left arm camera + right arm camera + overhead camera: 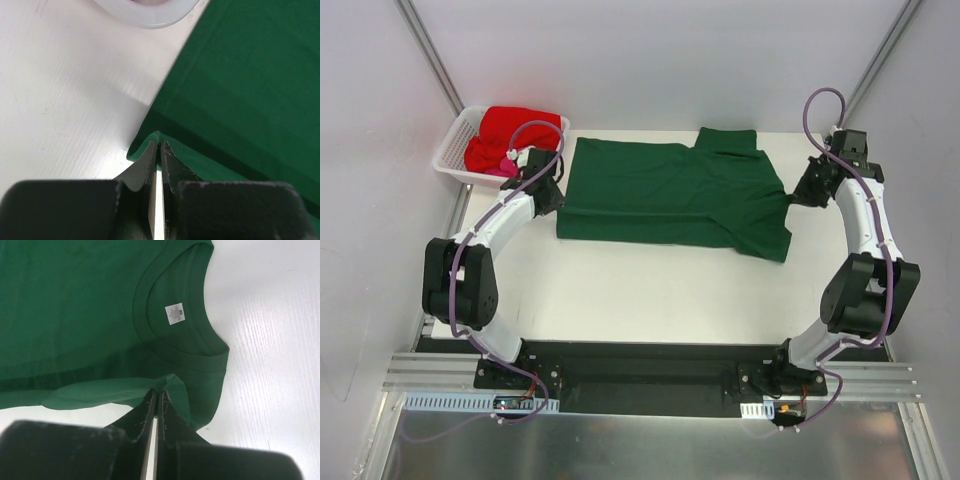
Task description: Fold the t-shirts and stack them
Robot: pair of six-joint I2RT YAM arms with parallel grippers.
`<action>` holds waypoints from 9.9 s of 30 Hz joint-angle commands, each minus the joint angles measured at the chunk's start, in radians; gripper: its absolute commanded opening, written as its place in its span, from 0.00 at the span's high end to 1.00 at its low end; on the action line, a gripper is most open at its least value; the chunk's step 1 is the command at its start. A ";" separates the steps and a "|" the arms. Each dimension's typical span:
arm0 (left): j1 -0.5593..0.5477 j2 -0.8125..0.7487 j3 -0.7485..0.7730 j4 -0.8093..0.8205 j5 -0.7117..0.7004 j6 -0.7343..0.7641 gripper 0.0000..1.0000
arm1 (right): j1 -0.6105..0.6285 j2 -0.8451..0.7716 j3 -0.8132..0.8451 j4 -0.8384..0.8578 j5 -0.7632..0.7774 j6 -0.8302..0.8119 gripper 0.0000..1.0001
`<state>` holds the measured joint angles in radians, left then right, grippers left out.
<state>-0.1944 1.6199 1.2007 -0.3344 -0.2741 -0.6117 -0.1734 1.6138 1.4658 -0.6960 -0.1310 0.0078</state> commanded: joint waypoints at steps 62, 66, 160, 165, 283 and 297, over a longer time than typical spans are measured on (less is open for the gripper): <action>-0.007 0.304 0.287 -0.002 -0.097 0.089 1.00 | 0.002 0.328 0.301 0.085 -0.076 -0.040 0.99; -0.007 0.314 0.298 -0.002 -0.096 0.087 1.00 | 0.002 0.330 0.298 0.085 -0.078 -0.037 0.99; -0.172 0.153 0.103 -0.006 0.023 0.015 0.27 | 0.074 0.778 0.827 0.125 -0.145 0.024 0.62; -0.166 0.198 0.183 -0.012 0.023 0.050 0.26 | 0.058 0.677 0.852 -0.012 -0.191 0.021 0.04; -0.023 0.635 0.645 -0.089 -0.214 0.196 0.78 | 0.040 0.319 -0.113 0.075 0.060 0.029 0.11; -0.002 0.653 0.654 -0.091 -0.126 0.217 0.82 | 0.040 0.321 -0.116 0.064 0.073 0.014 0.18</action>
<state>-0.2165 2.2539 1.8191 -0.4229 -0.4290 -0.4107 -0.1276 1.9392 1.3552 -0.6033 -0.0788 0.0383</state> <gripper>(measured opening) 0.161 0.827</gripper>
